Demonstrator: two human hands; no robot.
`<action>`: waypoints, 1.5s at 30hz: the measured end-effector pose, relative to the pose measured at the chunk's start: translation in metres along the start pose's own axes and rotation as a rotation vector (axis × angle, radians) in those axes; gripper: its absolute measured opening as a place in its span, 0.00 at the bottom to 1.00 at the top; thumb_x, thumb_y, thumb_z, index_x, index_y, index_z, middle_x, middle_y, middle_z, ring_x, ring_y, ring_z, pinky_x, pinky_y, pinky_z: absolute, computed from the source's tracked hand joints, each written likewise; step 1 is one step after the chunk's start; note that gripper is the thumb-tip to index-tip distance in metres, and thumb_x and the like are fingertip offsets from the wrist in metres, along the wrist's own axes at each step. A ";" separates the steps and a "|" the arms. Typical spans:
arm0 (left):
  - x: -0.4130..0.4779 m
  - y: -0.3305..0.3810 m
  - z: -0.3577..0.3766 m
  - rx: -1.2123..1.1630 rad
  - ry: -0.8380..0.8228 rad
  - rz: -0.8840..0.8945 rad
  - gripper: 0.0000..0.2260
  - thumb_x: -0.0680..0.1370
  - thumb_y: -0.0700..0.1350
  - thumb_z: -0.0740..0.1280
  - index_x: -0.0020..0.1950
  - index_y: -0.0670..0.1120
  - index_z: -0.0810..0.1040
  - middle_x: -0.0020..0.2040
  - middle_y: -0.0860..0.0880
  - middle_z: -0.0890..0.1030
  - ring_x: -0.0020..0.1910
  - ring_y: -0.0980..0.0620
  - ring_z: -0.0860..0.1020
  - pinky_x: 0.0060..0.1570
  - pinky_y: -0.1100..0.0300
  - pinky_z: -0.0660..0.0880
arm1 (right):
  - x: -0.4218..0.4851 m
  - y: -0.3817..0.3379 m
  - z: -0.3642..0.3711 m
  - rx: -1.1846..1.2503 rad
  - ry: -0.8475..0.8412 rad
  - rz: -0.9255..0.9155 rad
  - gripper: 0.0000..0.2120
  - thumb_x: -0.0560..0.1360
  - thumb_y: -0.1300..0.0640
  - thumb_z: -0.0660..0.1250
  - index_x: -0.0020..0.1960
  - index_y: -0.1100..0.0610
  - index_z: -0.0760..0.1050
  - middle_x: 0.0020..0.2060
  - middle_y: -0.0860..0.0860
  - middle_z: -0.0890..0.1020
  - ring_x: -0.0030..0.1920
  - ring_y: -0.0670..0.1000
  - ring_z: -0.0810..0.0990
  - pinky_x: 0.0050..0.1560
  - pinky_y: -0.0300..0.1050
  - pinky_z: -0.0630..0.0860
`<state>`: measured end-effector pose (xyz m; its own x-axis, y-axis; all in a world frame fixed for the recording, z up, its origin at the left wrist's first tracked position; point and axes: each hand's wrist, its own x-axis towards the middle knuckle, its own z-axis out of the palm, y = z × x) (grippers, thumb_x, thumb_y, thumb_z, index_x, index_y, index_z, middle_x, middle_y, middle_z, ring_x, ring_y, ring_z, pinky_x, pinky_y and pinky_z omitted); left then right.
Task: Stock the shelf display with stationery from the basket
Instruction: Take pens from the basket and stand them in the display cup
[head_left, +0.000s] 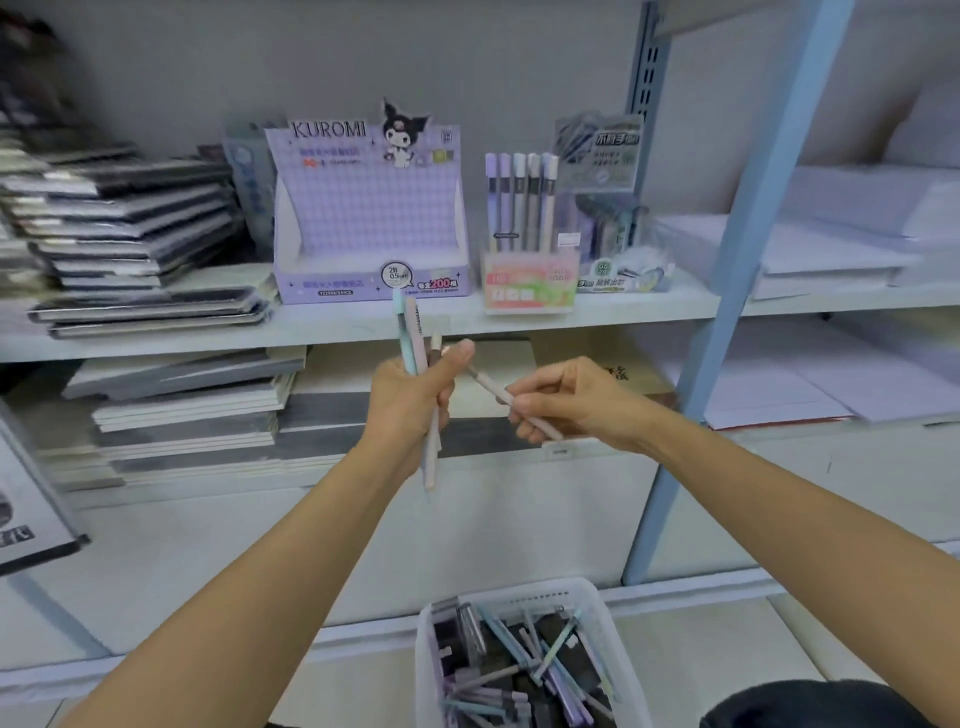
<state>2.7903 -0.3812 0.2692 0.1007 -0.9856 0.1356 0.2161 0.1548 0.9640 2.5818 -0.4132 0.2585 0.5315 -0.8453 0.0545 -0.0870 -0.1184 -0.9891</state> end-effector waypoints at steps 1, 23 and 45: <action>0.001 0.005 0.003 -0.022 -0.009 0.028 0.15 0.69 0.51 0.77 0.33 0.46 0.74 0.22 0.53 0.66 0.19 0.55 0.60 0.20 0.66 0.60 | 0.000 -0.004 0.002 0.021 0.014 -0.036 0.06 0.75 0.60 0.71 0.51 0.57 0.83 0.42 0.57 0.85 0.40 0.52 0.85 0.41 0.40 0.81; 0.036 0.087 0.033 0.214 -0.075 0.257 0.11 0.81 0.51 0.64 0.50 0.48 0.84 0.25 0.54 0.71 0.24 0.58 0.67 0.25 0.65 0.65 | 0.032 -0.141 -0.024 -0.099 0.398 -0.644 0.14 0.77 0.64 0.67 0.61 0.57 0.72 0.44 0.60 0.84 0.49 0.57 0.85 0.47 0.49 0.82; 0.095 0.093 0.012 0.224 -0.269 0.240 0.12 0.78 0.51 0.67 0.61 0.56 0.79 0.29 0.52 0.73 0.23 0.58 0.64 0.21 0.65 0.62 | 0.124 -0.154 -0.064 -0.525 0.491 -0.520 0.04 0.76 0.65 0.68 0.50 0.62 0.75 0.40 0.59 0.82 0.40 0.58 0.85 0.42 0.48 0.83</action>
<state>2.8087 -0.4609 0.3746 -0.1409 -0.9108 0.3881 -0.0023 0.3923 0.9198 2.6071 -0.5335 0.4267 0.2005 -0.7318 0.6513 -0.3745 -0.6716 -0.6393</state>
